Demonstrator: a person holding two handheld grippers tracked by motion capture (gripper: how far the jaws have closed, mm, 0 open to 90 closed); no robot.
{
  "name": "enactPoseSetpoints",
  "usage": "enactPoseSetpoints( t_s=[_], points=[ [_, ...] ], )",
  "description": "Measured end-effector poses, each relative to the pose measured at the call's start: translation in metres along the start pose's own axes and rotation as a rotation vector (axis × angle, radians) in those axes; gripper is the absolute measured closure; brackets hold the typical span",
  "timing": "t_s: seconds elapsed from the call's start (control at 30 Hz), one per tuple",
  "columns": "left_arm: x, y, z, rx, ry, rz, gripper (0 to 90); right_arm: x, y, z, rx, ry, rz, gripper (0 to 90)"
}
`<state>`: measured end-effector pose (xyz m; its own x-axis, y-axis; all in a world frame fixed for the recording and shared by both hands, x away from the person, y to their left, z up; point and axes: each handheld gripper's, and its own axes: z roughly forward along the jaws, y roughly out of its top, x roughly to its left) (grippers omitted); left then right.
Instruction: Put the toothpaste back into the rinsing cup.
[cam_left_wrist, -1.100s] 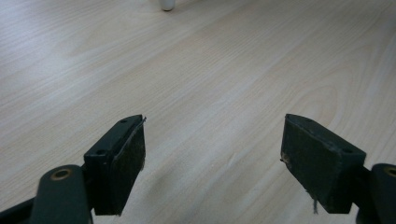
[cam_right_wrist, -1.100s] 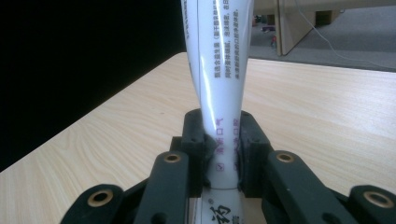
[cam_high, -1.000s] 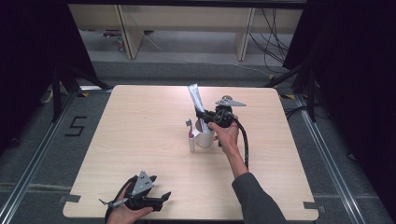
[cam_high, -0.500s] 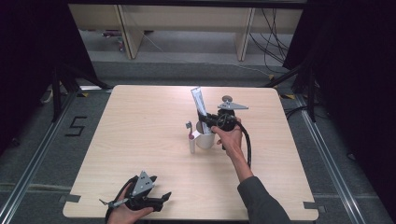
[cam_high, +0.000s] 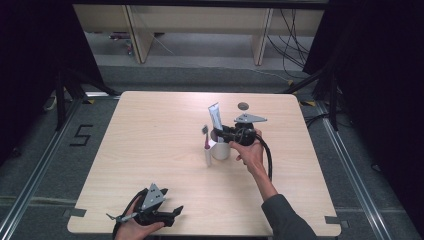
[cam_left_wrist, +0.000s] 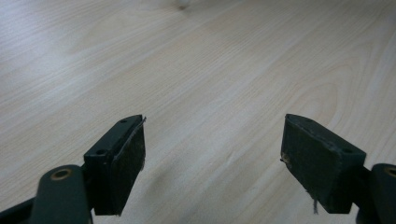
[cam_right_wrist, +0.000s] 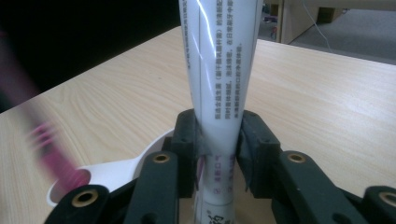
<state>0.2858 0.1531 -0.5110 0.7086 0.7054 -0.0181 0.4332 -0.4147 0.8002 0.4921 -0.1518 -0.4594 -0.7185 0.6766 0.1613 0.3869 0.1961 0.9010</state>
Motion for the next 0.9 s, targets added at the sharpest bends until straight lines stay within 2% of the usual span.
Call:
enactPoseSetpoints(
  t_s=[0.03,0.07,0.1,0.13,0.2,0.23,0.27,0.3,0.33,0.37,0.4,0.43,0.57,0.67,0.7,0.73,0.77,0.9],
  points=[
    [0.0,0.0,0.0,0.003,0.004,0.006,21.6,0.001,-0.001,0.0,0.017,0.025,0.029,71.9],
    [0.0,0.0,0.0,0.004,0.004,0.008,21.5,0.003,-0.002,-0.001,0.017,0.018,0.046,72.2],
    [0.0,0.0,0.0,0.001,0.003,0.006,21.5,0.001,-0.002,-0.001,0.019,0.026,0.015,72.3],
    [-0.002,0.0,0.001,-0.02,-0.003,-0.019,21.5,0.003,-0.002,-0.003,0.026,0.017,0.024,72.4],
    [-0.001,0.0,0.0,-0.003,-0.001,0.002,21.5,0.003,-0.004,-0.005,0.026,0.022,0.007,72.6],
    [0.0,0.0,0.0,-0.001,0.003,0.003,21.5,0.005,-0.005,-0.007,0.026,0.021,0.043,72.6],
    [0.0,0.0,0.0,0.003,0.006,0.007,21.5,0.002,-0.006,-0.007,0.028,0.017,0.015,72.3],
    [0.0,0.0,0.0,0.003,0.005,0.007,21.5,0.004,-0.007,-0.008,0.029,0.015,0.043,70.8],
    [-0.002,0.0,0.001,-0.018,-0.002,-0.018,21.5,0.001,-0.007,-0.009,0.023,0.017,0.024,69.0],
    [-0.002,0.0,0.001,-0.017,-0.002,-0.015,21.5,0.002,-0.008,-0.01,0.019,0.014,0.042,67.9],
    [-0.002,0.0,0.001,-0.018,-0.002,-0.016,21.5,-0.001,-0.008,-0.011,0.016,0.009,0.02,67.0],
    [-0.002,0.0,0.001,-0.018,-0.002,-0.015,21.5,0.0,-0.009,-0.012,0.006,0.013,0.036,65.1],
    [0.0,0.0,0.0,0.004,0.002,0.006,21.5,0.001,-0.007,-0.017,-0.004,0.023,0.047,61.8],
    [-0.001,0.0,0.001,-0.007,-0.003,-0.005,21.5,0.0,-0.003,-0.024,-0.019,0.016,0.038,61.9],
    [-0.002,0.0,0.002,-0.011,-0.001,-0.007,21.5,0.0,-0.003,-0.025,-0.023,0.028,0.047,61.7],
    [-0.001,-0.001,0.002,-0.007,0.005,-0.003,21.5,0.0,-0.002,-0.026,-0.026,0.015,0.037,61.4],
    [-0.003,-0.001,0.002,-0.011,-0.002,-0.018,21.5,0.0,-0.001,-0.028,-0.021,0.008,0.029,60.6],
    [-0.002,0.0,0.002,-0.007,0.0,-0.015,21.5,-0.001,-0.001,-0.033,-0.029,-0.003,0.046,58.7]
  ],
)
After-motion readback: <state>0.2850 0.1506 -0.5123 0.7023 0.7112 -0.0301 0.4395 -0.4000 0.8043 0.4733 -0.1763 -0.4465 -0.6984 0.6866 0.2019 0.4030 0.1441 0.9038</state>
